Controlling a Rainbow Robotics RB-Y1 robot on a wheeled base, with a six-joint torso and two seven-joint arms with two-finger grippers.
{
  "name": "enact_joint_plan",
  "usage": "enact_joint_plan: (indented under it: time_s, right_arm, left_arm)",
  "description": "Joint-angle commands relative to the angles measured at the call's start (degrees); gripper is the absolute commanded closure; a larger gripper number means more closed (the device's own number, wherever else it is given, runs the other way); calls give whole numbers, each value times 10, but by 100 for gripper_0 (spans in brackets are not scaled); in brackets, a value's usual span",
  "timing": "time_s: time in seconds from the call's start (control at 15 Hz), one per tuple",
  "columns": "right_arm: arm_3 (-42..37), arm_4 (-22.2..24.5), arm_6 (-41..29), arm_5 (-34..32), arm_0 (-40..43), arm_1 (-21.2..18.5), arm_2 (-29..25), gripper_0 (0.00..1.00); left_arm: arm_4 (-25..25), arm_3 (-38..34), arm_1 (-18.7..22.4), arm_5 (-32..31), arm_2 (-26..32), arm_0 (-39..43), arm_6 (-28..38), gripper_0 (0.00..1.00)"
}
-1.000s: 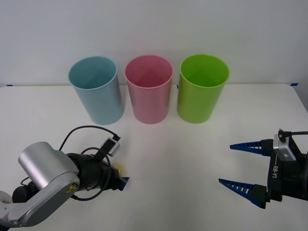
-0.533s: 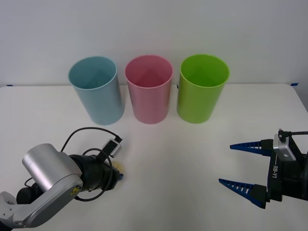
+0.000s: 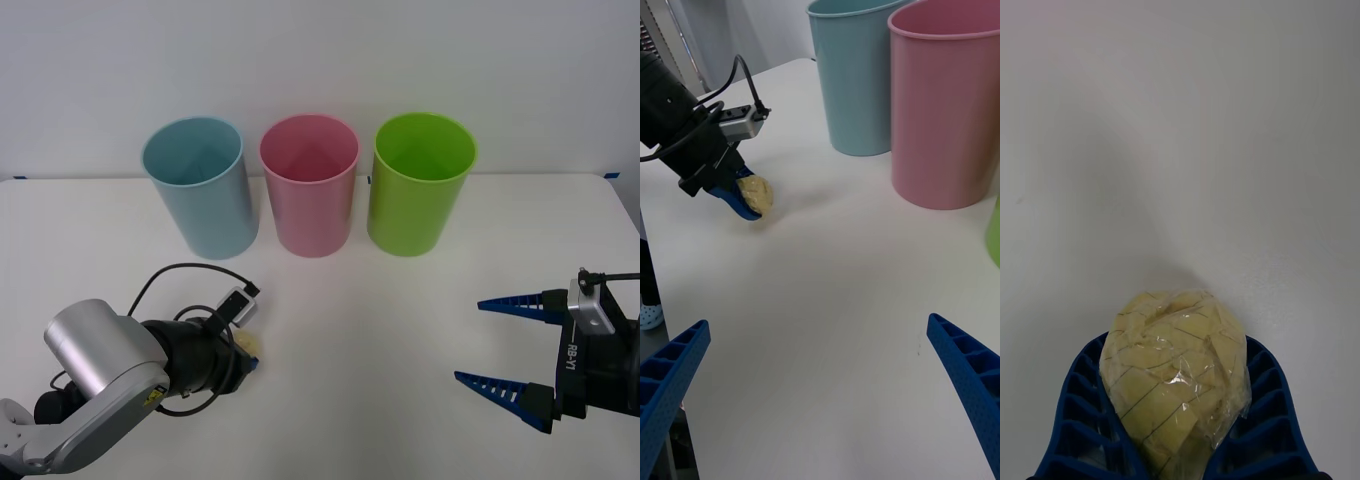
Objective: Put cans in the blue bin and PET bottles in the pink bin and trash in the green bin.
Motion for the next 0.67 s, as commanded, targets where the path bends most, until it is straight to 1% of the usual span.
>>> enact_joint_plan:
  time_s: [0.07,0.13,0.2,0.27,0.33,0.4,0.47,0.53,0.6,0.67]
  right_arm:
    - [0,0,0,0,0,0,0,0]
    - [0,0,0,0,0,0,0,0]
    - [0,0,0,0,0,0,0,0]
    - [0,0,0,0,0,0,0,0]
    - [0,0,0,0,0,0,0,0]
    - [0,0,0,0,0,0,0,0]
    - [0,0,0,0,0,0,0,0]
    - [0,0,0,0,0,0,0,0]
    - [0,0,0,0,0,0,0,0]
    - [0,0,0,0,0,0,0,0]
  left_arm:
    - [40,3,-9,11,39,20,-80,100]
    - [46,9,-28,11,74,37,-129,100]
    - [50,12,-46,11,107,52,-158,100]
    - [54,12,-53,11,123,60,-167,100]
    - [61,12,-51,20,130,62,-169,100]
    - [79,13,-50,41,141,70,-194,100]
    - [95,12,-51,47,152,77,-217,100]
    - [123,12,-51,51,167,86,-252,100]
    - [162,13,-51,60,178,92,-290,100]
    - [197,12,-51,64,184,95,-310,100]
